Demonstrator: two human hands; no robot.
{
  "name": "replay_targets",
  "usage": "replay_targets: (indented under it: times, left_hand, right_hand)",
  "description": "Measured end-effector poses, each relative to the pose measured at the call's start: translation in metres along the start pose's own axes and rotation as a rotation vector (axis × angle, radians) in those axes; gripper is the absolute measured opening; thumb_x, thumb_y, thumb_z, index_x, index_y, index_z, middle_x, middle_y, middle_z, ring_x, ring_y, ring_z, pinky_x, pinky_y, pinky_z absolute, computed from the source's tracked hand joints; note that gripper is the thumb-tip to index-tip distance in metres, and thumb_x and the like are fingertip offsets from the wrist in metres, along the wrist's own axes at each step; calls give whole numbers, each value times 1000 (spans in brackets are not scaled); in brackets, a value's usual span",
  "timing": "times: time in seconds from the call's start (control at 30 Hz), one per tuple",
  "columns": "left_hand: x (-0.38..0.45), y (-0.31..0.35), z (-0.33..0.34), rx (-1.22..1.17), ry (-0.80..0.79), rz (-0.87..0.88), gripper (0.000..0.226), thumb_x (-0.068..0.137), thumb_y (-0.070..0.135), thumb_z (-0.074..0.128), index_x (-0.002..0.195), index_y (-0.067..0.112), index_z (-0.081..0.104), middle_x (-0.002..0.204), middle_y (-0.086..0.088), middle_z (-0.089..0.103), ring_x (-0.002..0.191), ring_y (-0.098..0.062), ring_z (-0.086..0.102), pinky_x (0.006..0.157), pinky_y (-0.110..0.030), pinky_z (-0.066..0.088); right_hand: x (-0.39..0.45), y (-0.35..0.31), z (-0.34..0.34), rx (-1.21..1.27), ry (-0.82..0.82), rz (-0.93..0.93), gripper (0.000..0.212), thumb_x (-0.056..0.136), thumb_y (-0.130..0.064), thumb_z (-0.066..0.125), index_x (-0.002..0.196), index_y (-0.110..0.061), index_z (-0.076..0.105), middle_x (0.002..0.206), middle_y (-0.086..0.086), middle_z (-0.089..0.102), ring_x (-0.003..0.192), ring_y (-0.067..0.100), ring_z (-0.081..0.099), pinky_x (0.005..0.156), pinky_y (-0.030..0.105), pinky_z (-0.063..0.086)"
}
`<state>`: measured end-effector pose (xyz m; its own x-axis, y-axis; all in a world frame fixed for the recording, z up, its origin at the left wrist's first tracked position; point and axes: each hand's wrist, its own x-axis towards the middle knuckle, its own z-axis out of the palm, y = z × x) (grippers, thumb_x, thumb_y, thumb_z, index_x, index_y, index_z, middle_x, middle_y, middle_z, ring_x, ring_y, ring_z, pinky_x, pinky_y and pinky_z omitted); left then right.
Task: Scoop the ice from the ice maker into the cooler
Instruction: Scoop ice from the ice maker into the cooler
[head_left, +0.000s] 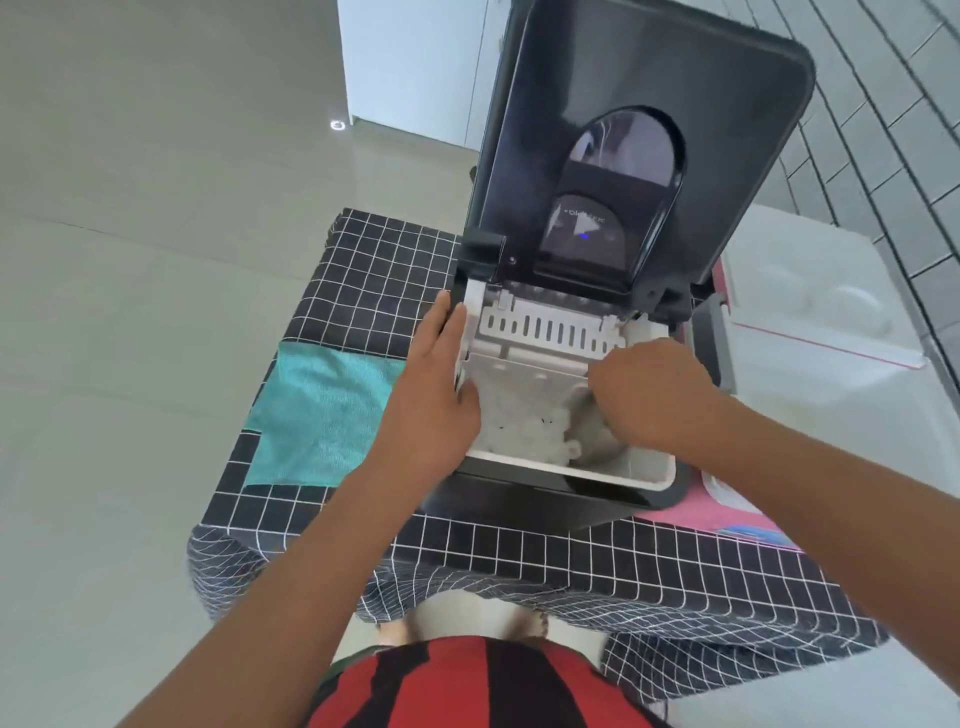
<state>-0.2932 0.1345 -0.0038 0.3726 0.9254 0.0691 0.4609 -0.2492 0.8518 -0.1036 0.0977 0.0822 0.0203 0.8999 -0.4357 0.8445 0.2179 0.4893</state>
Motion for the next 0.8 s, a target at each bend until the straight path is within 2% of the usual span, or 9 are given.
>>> replay_targets:
  times: [0.1, 0.17, 0.3, 0.37, 0.47, 0.6, 0.7, 0.8]
  left_hand:
    - [0, 0, -1, 4, -1, -1, 67, 97, 10, 52, 156, 21, 23, 163, 20, 3, 116, 41, -3, 83, 15, 13]
    - [0, 0, -1, 13, 3, 11, 65, 98, 12, 51, 156, 19, 23, 164, 17, 4, 114, 42, -3, 82, 15, 12]
    - [1, 1, -1, 32, 5, 15, 62, 100, 17, 48, 156, 19, 22, 164, 16, 3, 117, 40, -6, 84, 15, 9]
    - [1, 1, -1, 45, 8, 14, 61, 101, 17, 47, 156, 19, 22, 164, 16, 3, 119, 39, -7, 86, 14, 8]
    - [0, 2, -1, 53, 5, 15, 61, 101, 17, 46, 156, 20, 22, 164, 16, 4, 119, 39, -5, 86, 14, 9]
    - [0, 3, -1, 51, 13, 23, 60, 101, 17, 47, 156, 17, 23, 164, 12, 5, 117, 40, -5, 85, 14, 11]
    - [0, 4, -2, 74, 15, 27, 61, 100, 16, 47, 156, 16, 23, 164, 11, 6, 118, 40, -4, 85, 14, 12]
    - [0, 4, -3, 83, 12, 28, 61, 101, 17, 47, 156, 16, 22, 164, 11, 6, 121, 38, -5, 86, 14, 12]
  right_hand:
    - [-6, 0, 17, 186, 48, 52, 17, 84, -24, 52, 96, -22, 64, 66, -5, 41, 62, 19, 48, 53, 26, 32]
    - [-7, -11, 29, 288, 57, 60, 21, 85, -26, 51, 102, -24, 63, 68, -5, 41, 67, 21, 48, 51, 25, 29]
    - [-5, -20, 40, 408, 102, 103, 15, 84, -28, 57, 95, -20, 63, 81, 2, 60, 75, 24, 59, 57, 28, 33]
    - [-6, -21, 43, 428, 102, 129, 9, 85, -28, 58, 87, -19, 61, 83, 3, 63, 76, 25, 59, 57, 28, 34]
    - [-12, -25, 44, 473, 106, 179, 2, 84, -23, 59, 82, -23, 58, 73, 2, 54, 67, 23, 50, 57, 28, 35]
    - [-12, -31, 43, 413, 192, 241, 15, 77, -9, 53, 84, -18, 63, 78, 4, 63, 72, 26, 60, 56, 30, 35]
    - [-8, -30, 40, 473, 106, 266, 8, 78, -11, 54, 77, -19, 54, 77, 2, 60, 67, 23, 52, 57, 29, 36]
    - [-2, -28, 38, 568, 14, 281, 11, 81, -19, 58, 80, -19, 47, 67, -2, 41, 65, 21, 45, 58, 29, 36]
